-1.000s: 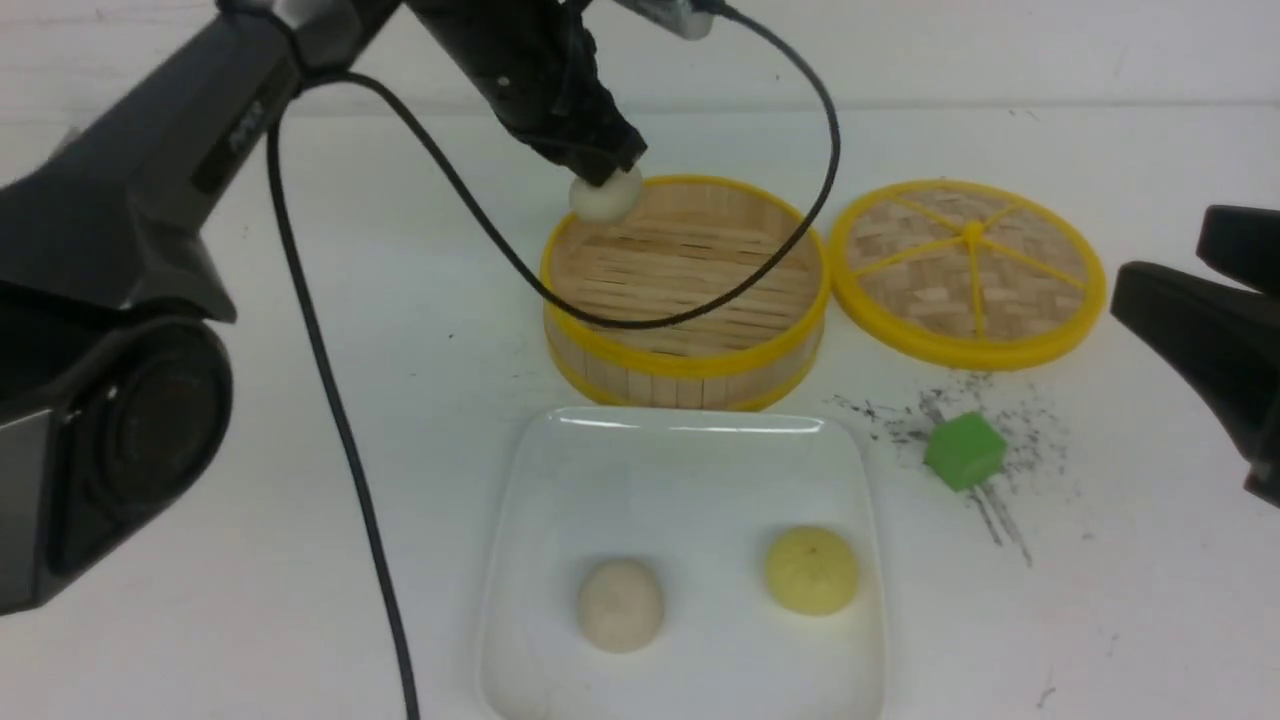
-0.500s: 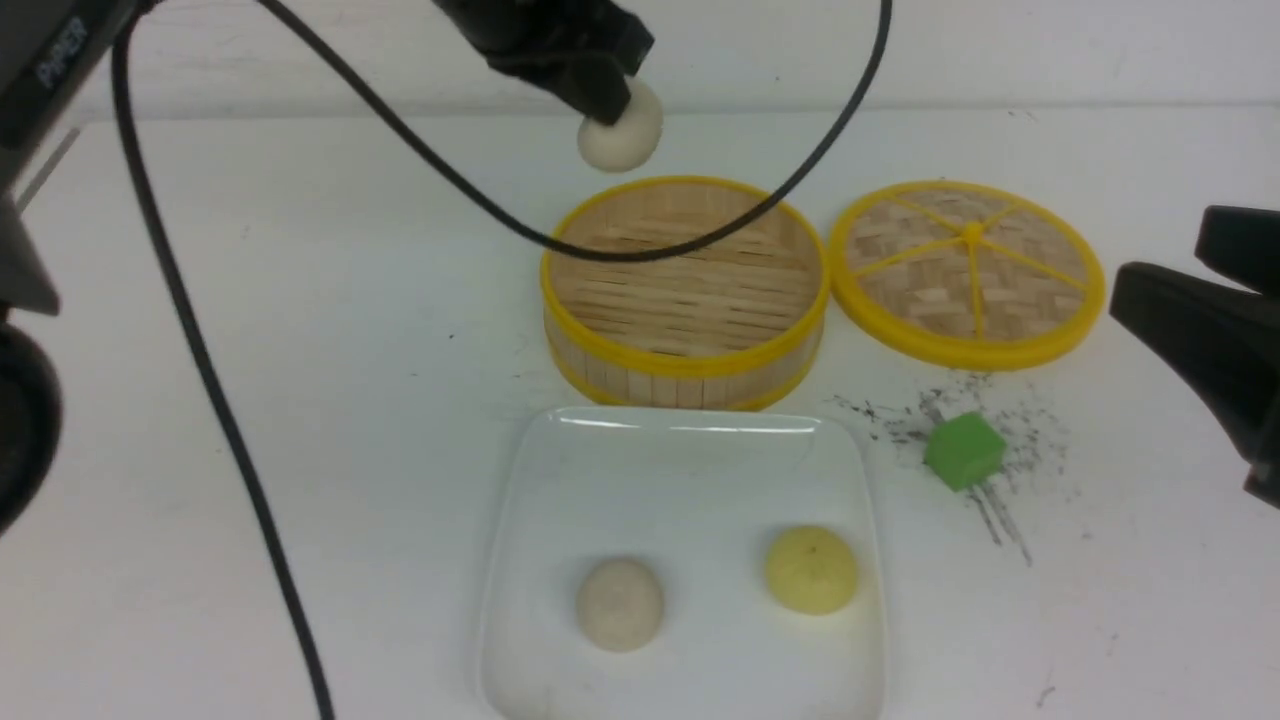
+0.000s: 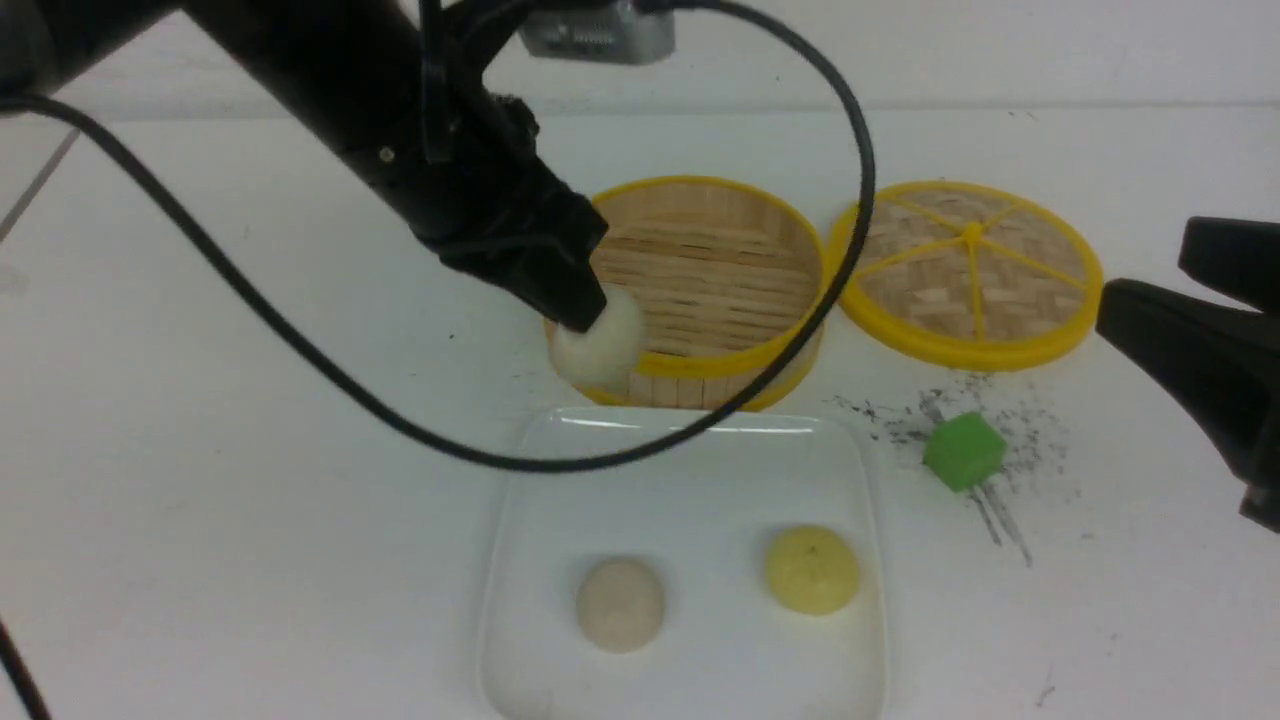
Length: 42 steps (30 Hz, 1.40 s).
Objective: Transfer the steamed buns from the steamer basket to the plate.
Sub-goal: Use the left arm to put the steamed stuffed bun into the plate
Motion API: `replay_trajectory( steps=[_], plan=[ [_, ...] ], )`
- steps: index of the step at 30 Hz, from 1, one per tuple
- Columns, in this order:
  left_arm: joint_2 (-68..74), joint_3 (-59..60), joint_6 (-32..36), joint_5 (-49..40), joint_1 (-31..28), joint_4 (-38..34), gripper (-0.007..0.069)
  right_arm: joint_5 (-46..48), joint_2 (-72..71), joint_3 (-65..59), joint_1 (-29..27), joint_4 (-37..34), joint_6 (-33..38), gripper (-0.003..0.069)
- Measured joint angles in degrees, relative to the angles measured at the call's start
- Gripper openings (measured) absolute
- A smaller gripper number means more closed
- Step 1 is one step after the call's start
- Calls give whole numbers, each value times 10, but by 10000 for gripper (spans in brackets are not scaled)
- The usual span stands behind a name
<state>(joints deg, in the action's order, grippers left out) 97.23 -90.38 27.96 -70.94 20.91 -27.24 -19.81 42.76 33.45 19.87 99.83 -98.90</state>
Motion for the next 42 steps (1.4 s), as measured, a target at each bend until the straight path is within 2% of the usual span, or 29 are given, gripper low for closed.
replay_trajectory(
  steps=[4,11,31,37,42],
  plan=[
    [-1,65,20,12,0,-3,22,-4,0,0,0,0,0,453],
    [-1,158,89,93,0,-44,22,-14,0,0,0,0,0,453],
    [94,161,152,225,0,-56,22,-27,0,0,0,0,10,452],
    [108,161,154,236,0,-58,27,-27,0,0,0,0,14,452],
    [108,161,154,242,0,-62,69,-27,0,0,0,0,14,452]
  ],
)
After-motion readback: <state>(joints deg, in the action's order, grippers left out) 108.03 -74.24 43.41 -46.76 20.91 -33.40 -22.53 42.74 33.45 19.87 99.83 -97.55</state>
